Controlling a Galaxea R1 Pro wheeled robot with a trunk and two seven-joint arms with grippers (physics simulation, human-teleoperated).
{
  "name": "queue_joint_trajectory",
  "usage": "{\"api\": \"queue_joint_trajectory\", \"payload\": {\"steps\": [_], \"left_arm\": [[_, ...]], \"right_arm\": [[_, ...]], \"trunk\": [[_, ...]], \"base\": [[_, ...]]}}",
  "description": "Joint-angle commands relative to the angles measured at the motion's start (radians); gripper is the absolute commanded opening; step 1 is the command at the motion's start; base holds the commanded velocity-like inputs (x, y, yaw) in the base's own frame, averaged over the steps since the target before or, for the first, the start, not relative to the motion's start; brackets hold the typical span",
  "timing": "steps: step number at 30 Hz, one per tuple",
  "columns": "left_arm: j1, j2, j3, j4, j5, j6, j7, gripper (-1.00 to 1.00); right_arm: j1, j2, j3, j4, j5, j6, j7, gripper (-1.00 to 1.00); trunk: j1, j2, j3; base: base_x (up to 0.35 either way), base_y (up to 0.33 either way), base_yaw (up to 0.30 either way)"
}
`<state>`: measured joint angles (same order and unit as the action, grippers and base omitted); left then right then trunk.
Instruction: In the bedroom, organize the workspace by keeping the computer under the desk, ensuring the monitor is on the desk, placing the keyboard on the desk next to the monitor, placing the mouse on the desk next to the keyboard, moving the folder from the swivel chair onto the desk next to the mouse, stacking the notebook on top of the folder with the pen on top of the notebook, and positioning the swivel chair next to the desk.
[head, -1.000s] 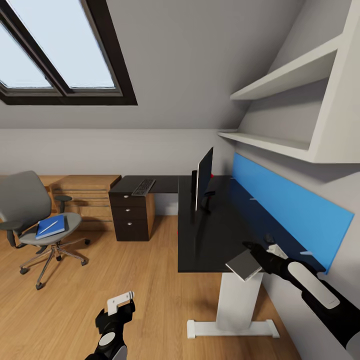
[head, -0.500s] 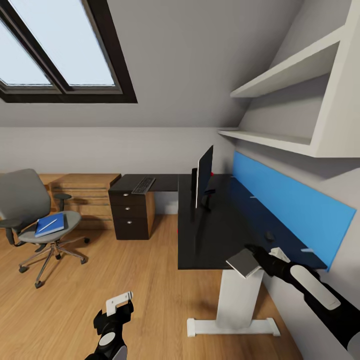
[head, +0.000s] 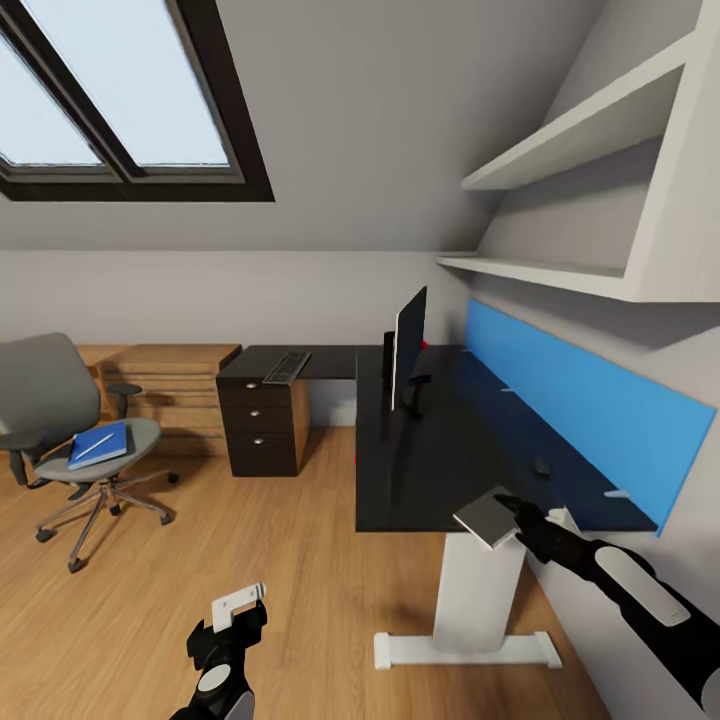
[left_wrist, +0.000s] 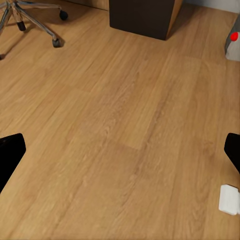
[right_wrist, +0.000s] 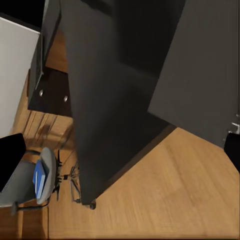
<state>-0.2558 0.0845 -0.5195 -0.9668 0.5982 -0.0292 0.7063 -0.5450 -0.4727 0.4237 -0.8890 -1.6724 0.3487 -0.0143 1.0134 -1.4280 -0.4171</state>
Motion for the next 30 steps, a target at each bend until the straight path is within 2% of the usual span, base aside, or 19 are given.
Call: {"api": "queue_joint_trajectory", "payload": {"steps": [1, 8, 11, 30], "left_arm": [[-0.001, 0.001, -0.005, -0.001, 0.008, -0.003, 0.007, 1.00], [-0.002, 0.001, -0.005, -0.001, 0.008, -0.003, 0.007, 1.00], [-0.002, 0.001, -0.005, -0.001, 0.008, -0.003, 0.007, 1.00], [-0.002, 0.001, -0.005, -0.001, 0.007, -0.004, 0.007, 1.00]], "right_arm": [[-0.001, -0.002, 0.003, 0.007, -0.010, 0.004, 0.011, 1.00], [-0.001, -0.008, -0.001, 0.058, -0.018, 0.020, 0.098, 1.00], [-0.001, -0.009, -0.001, 0.067, -0.019, 0.022, 0.112, 1.00], [-0.001, -0.010, -0.020, 0.097, -0.020, 0.020, 0.123, 1.00]], "trunk": [[0.004, -0.008, -0.004], [0.031, -0.057, -0.026], [0.042, -0.078, -0.036], [0.115, -0.211, -0.095]], "base": [[0.000, 0.000, 0.000], [0.000, 0.000, 0.000], [0.000, 0.000, 0.000], [0.000, 0.000, 0.000]]}}
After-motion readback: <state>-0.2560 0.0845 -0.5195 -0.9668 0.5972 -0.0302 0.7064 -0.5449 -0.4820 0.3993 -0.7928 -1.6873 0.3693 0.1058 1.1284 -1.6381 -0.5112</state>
